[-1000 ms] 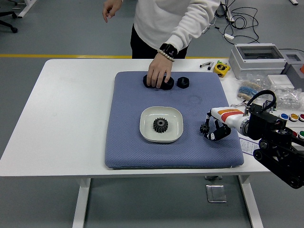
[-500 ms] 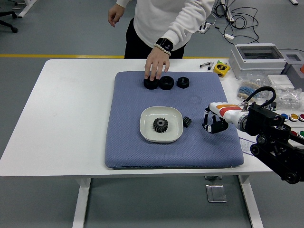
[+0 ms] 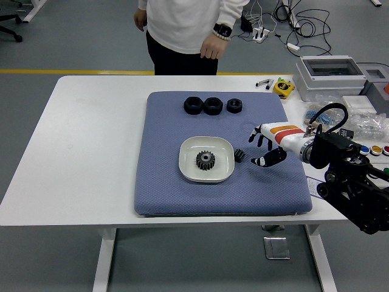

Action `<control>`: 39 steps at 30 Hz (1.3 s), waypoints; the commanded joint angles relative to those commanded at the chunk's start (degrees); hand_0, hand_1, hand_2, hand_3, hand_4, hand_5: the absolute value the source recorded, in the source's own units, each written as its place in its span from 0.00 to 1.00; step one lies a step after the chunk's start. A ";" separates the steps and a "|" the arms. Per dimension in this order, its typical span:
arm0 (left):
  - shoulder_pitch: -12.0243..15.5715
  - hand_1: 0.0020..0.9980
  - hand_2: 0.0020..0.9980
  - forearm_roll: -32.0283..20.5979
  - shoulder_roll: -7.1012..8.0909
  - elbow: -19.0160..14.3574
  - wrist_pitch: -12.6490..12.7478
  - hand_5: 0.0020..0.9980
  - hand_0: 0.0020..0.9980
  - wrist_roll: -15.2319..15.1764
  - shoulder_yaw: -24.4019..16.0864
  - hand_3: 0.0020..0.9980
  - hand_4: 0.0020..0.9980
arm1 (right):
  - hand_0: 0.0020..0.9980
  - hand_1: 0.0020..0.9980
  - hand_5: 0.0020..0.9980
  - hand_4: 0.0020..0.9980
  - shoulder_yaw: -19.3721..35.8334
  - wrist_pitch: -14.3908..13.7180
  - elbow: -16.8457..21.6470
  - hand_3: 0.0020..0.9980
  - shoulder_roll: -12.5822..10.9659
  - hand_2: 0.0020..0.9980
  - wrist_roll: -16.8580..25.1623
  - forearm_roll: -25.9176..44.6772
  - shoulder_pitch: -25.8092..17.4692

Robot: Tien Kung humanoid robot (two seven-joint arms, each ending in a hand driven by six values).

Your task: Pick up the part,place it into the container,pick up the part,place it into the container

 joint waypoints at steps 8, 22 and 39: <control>-0.07 0.62 0.77 0.32 -0.01 -0.01 0.05 0.62 0.59 0.09 -0.29 0.69 0.69 | 0.49 0.64 0.28 1.00 -1.22 -1.90 -5.15 0.94 3.75 0.77 0.11 3.27 0.65; -0.13 0.62 0.77 1.48 0.07 -0.07 0.14 0.62 0.59 0.40 -0.85 0.69 0.69 | 0.34 0.53 0.27 0.96 -2.05 -4.22 -11.13 0.79 7.77 0.64 -0.50 11.50 1.73; -0.11 0.62 0.77 3.77 0.12 -0.14 0.42 0.62 0.59 0.81 -2.08 0.69 0.69 | 0.33 0.50 0.25 0.91 -3.91 -7.97 -15.51 0.77 10.29 0.60 2.02 15.24 1.75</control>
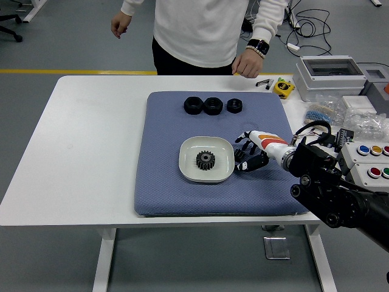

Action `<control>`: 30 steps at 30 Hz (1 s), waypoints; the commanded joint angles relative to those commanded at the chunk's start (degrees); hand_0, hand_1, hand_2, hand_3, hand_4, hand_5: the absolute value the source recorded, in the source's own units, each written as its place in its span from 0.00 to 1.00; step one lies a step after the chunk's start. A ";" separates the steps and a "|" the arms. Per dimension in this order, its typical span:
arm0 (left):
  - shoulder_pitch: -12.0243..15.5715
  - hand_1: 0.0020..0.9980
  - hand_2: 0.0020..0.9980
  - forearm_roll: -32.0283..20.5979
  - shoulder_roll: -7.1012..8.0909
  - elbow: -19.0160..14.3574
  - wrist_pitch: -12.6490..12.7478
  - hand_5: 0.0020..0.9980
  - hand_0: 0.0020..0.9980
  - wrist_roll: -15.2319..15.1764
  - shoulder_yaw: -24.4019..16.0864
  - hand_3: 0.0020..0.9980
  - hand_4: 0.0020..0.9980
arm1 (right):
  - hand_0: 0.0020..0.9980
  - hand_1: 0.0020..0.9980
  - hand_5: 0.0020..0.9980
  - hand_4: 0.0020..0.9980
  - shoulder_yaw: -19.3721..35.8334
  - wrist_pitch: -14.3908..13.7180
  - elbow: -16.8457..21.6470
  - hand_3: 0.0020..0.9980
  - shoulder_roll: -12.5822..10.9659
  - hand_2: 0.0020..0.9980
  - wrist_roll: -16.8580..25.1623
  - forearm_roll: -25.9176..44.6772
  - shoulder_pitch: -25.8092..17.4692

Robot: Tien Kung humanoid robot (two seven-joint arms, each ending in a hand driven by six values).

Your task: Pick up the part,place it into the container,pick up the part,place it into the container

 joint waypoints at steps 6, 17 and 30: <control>-0.23 0.62 0.77 0.15 0.06 0.00 0.06 0.62 0.59 0.02 0.09 0.69 0.69 | 0.27 0.44 0.22 0.75 -1.47 -3.09 -2.78 0.59 0.64 0.50 2.21 2.86 -0.06; -0.55 0.62 0.77 -0.03 0.12 0.00 -0.02 0.62 0.59 -0.04 0.48 0.69 0.68 | 0.21 0.38 0.24 0.66 -2.77 -3.99 -4.47 0.49 0.95 0.44 4.05 5.33 -0.64; -0.64 0.62 0.77 -0.66 0.10 -0.02 -0.11 0.62 0.59 -0.20 0.93 0.69 0.68 | 0.14 0.29 0.28 0.60 -2.38 -8.11 -3.86 0.48 -0.15 0.38 5.48 6.03 -1.24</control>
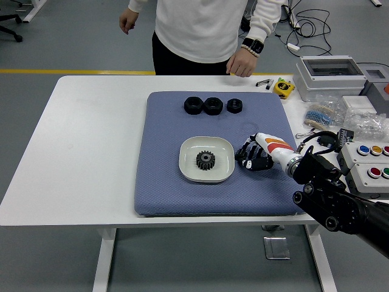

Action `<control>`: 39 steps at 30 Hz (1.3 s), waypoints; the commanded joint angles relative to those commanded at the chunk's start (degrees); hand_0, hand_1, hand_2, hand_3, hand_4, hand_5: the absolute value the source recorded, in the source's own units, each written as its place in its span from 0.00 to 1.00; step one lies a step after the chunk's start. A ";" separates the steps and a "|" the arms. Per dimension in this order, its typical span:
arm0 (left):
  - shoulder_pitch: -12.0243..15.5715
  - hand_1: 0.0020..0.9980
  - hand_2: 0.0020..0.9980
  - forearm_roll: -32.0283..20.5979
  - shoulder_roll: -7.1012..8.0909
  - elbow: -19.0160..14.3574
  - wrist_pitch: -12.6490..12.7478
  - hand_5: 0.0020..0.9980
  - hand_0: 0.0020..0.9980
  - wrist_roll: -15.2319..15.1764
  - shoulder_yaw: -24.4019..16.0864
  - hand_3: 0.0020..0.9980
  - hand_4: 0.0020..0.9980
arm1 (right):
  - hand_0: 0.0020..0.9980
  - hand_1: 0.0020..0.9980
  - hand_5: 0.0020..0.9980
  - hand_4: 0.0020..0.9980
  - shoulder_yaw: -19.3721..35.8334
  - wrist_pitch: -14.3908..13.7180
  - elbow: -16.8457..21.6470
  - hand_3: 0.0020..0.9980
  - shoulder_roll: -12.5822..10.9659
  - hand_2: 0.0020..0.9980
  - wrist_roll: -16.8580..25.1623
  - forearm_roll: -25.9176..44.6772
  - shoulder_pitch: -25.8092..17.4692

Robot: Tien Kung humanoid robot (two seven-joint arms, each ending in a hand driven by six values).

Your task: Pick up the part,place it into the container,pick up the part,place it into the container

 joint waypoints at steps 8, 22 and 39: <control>0.12 0.62 0.77 -0.29 0.01 0.04 -0.04 0.62 0.59 -0.04 0.14 0.69 0.68 | 0.07 0.21 0.32 0.52 1.51 -2.01 0.57 0.47 -0.84 0.32 0.49 1.54 0.31; 0.21 0.62 0.77 -0.57 -0.02 0.06 -0.05 0.62 0.59 -0.05 0.13 0.69 0.68 | 0.06 0.19 0.30 0.53 0.69 -3.06 11.36 0.46 -2.16 0.30 0.27 0.95 -0.10; 0.28 0.62 0.77 -0.01 0.03 0.09 0.11 0.62 0.59 -0.01 -0.05 0.69 0.68 | 0.13 0.26 0.38 0.81 -2.57 -0.29 13.68 0.63 -1.20 0.38 3.18 -7.82 0.43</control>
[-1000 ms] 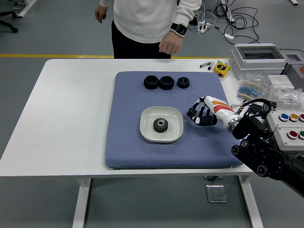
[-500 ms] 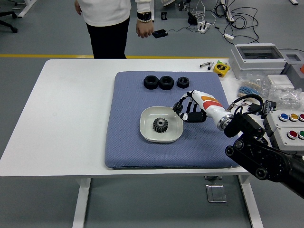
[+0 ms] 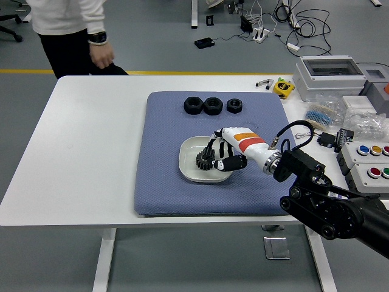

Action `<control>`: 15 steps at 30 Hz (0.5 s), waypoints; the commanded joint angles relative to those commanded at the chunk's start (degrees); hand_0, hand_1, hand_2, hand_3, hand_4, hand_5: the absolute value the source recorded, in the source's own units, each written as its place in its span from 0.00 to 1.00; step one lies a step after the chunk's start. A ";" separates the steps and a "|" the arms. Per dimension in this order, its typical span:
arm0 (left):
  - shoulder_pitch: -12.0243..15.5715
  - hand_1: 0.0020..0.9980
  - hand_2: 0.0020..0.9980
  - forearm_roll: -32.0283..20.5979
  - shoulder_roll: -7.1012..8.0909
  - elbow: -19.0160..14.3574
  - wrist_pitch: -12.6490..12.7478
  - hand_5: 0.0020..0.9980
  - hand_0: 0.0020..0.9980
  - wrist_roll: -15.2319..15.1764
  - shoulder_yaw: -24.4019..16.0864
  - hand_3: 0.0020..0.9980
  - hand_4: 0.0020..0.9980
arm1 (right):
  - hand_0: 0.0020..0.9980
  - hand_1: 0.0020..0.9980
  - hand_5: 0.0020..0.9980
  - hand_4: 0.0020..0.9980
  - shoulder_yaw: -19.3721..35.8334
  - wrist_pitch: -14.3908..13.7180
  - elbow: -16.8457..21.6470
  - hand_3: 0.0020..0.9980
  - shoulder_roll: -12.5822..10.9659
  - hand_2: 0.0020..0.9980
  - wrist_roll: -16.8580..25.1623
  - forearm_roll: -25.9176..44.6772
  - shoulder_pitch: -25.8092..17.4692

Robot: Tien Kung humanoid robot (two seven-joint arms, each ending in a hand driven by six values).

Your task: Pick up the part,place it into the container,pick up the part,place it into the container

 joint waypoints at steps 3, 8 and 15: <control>0.03 0.62 0.77 0.35 0.02 -0.03 0.06 0.62 0.59 0.12 -0.19 0.69 0.68 | 0.13 0.26 0.38 0.81 -0.70 -1.65 -1.39 0.63 0.63 0.38 0.57 1.76 0.12; 0.08 0.62 0.77 0.87 0.03 -0.05 0.14 0.62 0.59 0.25 -0.48 0.69 0.68 | 0.13 0.25 0.37 0.77 -0.70 -3.88 -3.06 0.63 1.66 0.36 1.07 2.64 0.39; 0.21 0.62 0.77 0.97 0.09 -0.04 0.15 0.62 0.59 0.19 -0.45 0.69 0.68 | 0.13 0.25 0.37 0.76 1.17 -6.27 -1.72 0.63 1.39 0.35 1.69 3.23 0.34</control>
